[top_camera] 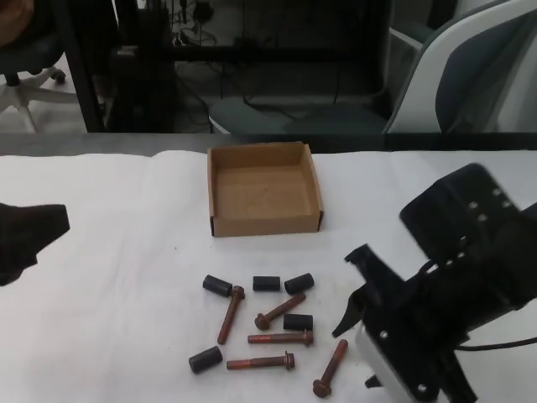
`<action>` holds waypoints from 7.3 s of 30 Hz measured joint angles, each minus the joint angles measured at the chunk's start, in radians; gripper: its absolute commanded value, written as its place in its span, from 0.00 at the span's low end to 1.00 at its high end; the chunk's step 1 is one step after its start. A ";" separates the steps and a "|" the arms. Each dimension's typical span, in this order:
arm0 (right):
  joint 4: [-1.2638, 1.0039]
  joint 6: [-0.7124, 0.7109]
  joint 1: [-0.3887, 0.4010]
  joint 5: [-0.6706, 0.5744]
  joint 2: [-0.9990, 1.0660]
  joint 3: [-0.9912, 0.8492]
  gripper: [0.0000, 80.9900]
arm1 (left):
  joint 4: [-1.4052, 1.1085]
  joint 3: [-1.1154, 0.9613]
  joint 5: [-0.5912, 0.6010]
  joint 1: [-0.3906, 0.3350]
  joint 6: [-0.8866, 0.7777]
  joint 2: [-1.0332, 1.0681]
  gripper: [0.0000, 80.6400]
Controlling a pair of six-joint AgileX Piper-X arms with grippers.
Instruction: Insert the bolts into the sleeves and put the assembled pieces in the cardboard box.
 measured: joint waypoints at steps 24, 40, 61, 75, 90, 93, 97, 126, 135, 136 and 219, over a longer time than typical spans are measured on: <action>-0.050 -0.087 0.087 0.031 0.128 -0.025 0.67 | -0.015 0.000 0.000 0.000 0.000 0.000 0.65; 0.000 -0.095 0.084 0.060 0.169 -0.067 0.42 | -0.036 0.000 0.000 0.000 0.000 0.000 0.65; 0.038 -0.108 0.084 0.106 0.180 -0.076 0.01 | -0.037 0.000 0.000 0.000 0.003 0.000 0.65; 0.036 -0.047 0.089 0.151 0.166 -0.076 0.01 | -0.037 0.000 0.000 0.000 0.003 0.000 0.65; 0.052 0.290 0.091 0.109 -0.026 -0.225 0.01 | -0.034 0.000 0.004 0.000 -0.083 -0.027 0.65; 0.049 0.474 0.091 0.107 -0.052 -0.263 0.01 | -0.033 0.000 0.004 0.000 -0.086 -0.046 0.65; 0.049 0.804 0.091 0.082 -0.093 -0.278 0.01 | -0.033 0.000 0.004 0.000 -0.089 -0.059 0.65; 0.136 1.664 0.091 0.027 -0.682 0.101 0.01 | 0.368 -0.231 -0.093 -0.421 0.540 0.584 0.65; 0.136 1.687 0.091 0.027 -0.816 0.119 0.01 | 0.397 -0.357 -0.280 -0.502 0.680 0.823 0.65; 0.136 1.687 0.091 0.027 -0.819 0.119 0.01 | 0.390 -0.369 -0.290 -0.503 0.693 0.834 0.65; -0.203 1.964 0.091 0.050 -0.704 0.121 0.01 | -0.017 -0.121 0.036 -0.524 0.234 0.438 0.02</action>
